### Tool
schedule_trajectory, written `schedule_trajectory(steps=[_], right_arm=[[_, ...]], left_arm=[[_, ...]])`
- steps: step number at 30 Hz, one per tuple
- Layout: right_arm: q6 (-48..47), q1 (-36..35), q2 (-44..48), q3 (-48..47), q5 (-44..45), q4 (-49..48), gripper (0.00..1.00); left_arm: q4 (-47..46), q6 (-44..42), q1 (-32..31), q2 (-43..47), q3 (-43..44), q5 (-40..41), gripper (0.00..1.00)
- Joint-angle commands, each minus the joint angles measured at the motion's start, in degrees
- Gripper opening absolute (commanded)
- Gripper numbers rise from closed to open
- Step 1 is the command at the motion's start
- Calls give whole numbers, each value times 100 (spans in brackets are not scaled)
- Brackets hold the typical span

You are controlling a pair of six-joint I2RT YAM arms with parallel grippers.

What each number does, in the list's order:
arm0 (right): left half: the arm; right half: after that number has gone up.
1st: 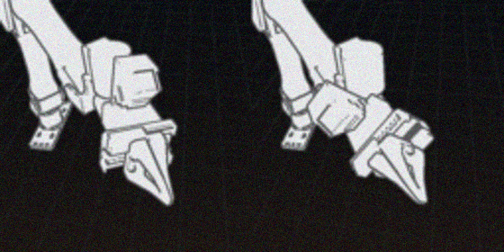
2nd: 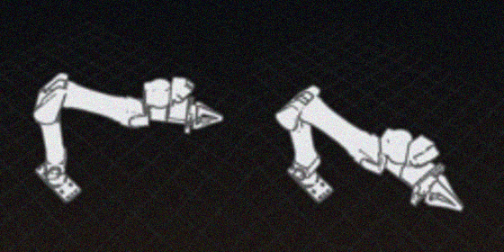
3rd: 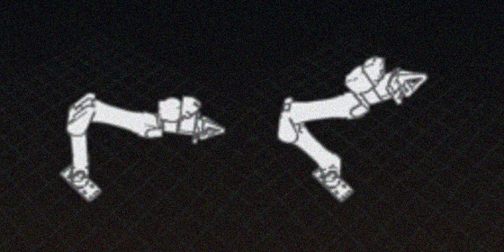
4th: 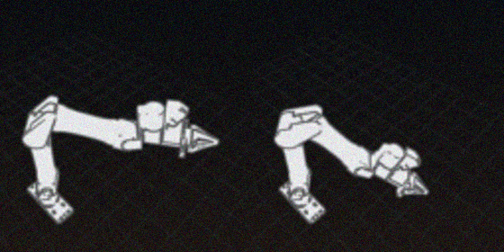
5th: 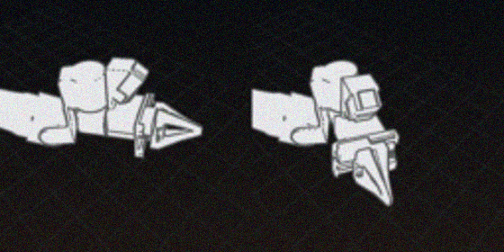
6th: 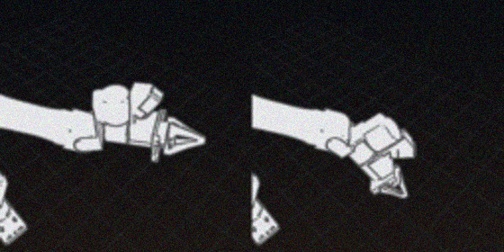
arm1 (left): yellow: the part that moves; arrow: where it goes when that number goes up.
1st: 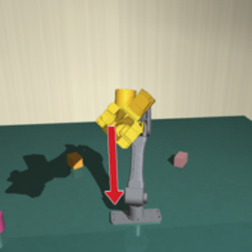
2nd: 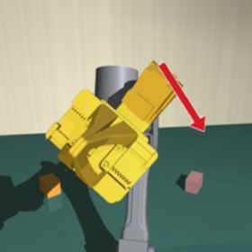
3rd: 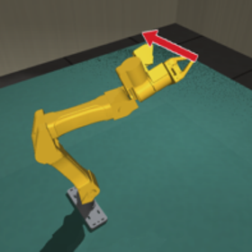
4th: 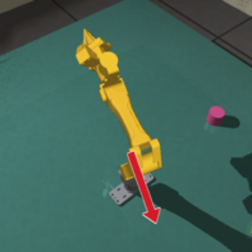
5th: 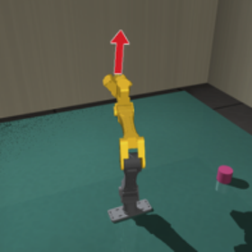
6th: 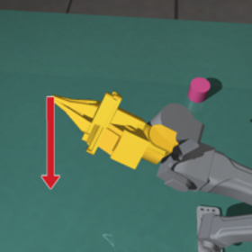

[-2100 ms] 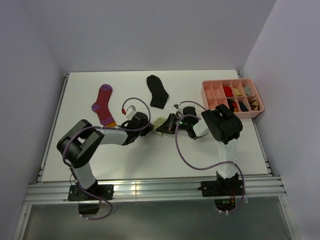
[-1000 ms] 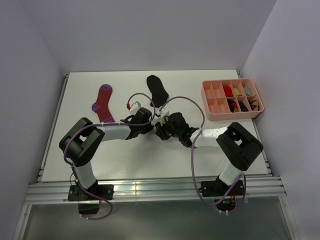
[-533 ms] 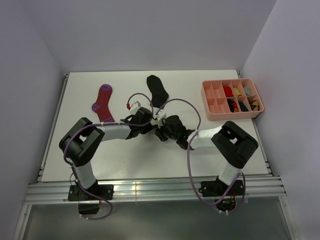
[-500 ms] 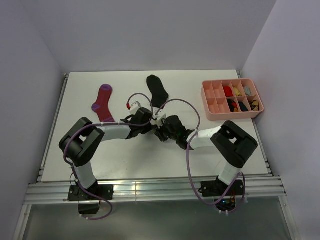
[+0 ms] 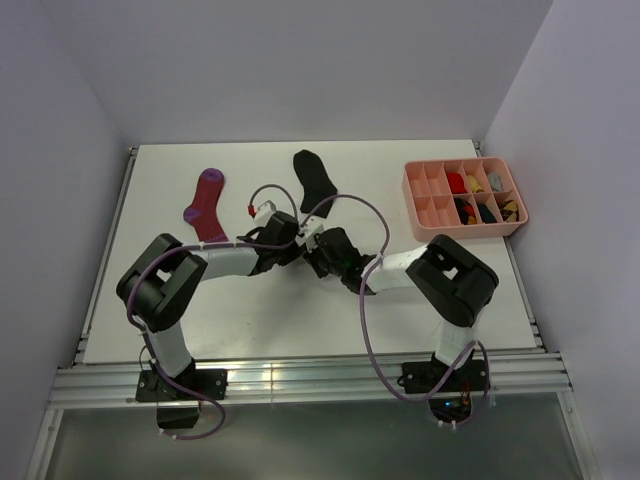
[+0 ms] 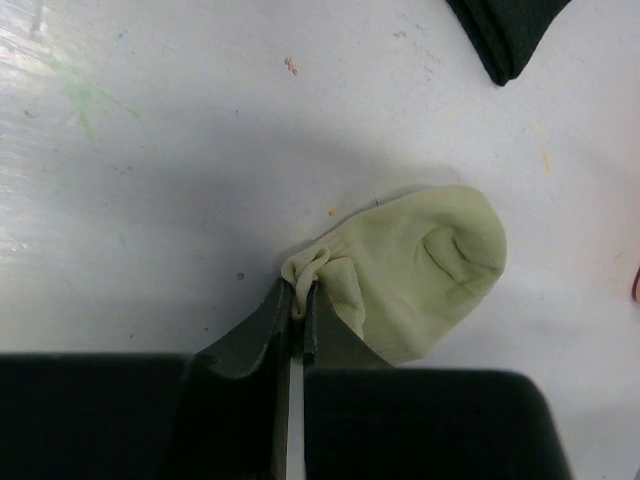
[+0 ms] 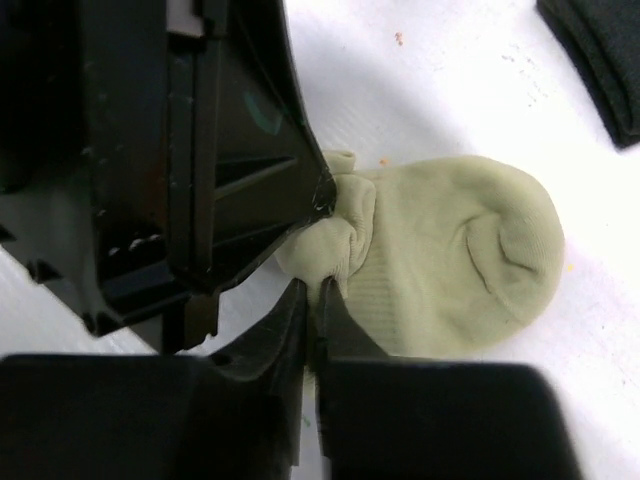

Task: Roll the socks
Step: Roll the sock at the center of the board.

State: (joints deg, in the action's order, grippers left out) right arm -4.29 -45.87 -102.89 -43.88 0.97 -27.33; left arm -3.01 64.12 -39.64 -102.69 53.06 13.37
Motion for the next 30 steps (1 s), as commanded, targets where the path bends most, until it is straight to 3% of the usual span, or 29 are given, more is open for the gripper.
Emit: schedule_trajectory(steps=[1, 5, 7, 8, 11, 12, 13, 18, 22, 26, 30], right_arm=[[-133, -133, -406, -322, 157, 823, 0], [103, -107, -451, -701, 35, 1388, 0], [253, -19, -364, -710, -359, 1546, 0], [419, 42, -285, -727, -544, 1608, 0], [972, 384, -240, -885, -1553, 1941, 0], [1122, 481, -292, -947, -1852, 2012, 0], [1263, 700, -328, -1025, -2499, 2082, 0], [2467, 1211, -722, -1035, -3770, 1846, 0], [3695, 1536, -1091, -842, -4735, 926, 0], [4428, 1809, -1453, -850, -5229, 378, 0], [4473, 1871, -1620, -1052, -5265, 702, 0]], left_arm=[[125, -119, -185, 188, -15, -290, 1], [72, -49, -193, 329, -111, -247, 11], [63, -13, -176, 495, -216, -107, 22], [63, 22, -176, 566, -269, -45, 36], [46, 74, -158, 829, -427, 166, 57], [46, 92, -158, 961, -463, 210, 60], [11, 118, -141, 1023, -541, 297, 63], [-147, 277, -150, 1409, -858, 500, 65], [-350, 329, -149, 1516, -1122, 465, 66], [-464, 347, -150, 1410, -1157, 404, 65], [-508, 338, -150, 1200, -1087, 421, 65]])
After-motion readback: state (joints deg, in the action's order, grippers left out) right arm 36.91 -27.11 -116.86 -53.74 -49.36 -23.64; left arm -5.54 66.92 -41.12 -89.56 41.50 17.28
